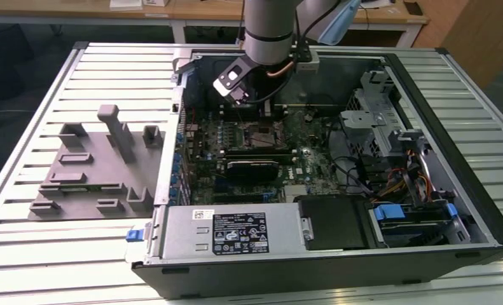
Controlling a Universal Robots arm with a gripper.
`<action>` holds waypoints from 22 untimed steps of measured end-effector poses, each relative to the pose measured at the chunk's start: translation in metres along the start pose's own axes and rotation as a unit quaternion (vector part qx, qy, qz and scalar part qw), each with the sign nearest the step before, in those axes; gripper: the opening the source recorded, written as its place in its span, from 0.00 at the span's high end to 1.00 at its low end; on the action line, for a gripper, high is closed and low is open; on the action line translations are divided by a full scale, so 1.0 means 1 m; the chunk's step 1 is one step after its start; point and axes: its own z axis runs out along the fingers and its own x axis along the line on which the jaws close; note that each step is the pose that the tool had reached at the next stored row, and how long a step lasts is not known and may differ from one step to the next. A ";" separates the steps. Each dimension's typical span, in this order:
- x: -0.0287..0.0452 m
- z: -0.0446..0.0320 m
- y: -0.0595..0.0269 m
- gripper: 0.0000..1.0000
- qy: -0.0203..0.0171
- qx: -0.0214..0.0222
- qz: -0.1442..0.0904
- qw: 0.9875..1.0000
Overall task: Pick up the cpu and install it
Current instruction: 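Place the cpu into insertion slot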
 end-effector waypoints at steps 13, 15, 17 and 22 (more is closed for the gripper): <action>-0.0152 -0.0001 0.0004 0.58 -0.002 0.000 0.000 1.000; -0.0155 -0.0002 0.0004 0.58 -0.007 0.000 0.000 1.000; -0.0155 -0.0001 0.0004 0.58 -0.016 0.000 0.000 1.000; -0.0158 -0.0001 0.0004 0.58 -0.038 -0.001 -0.001 0.999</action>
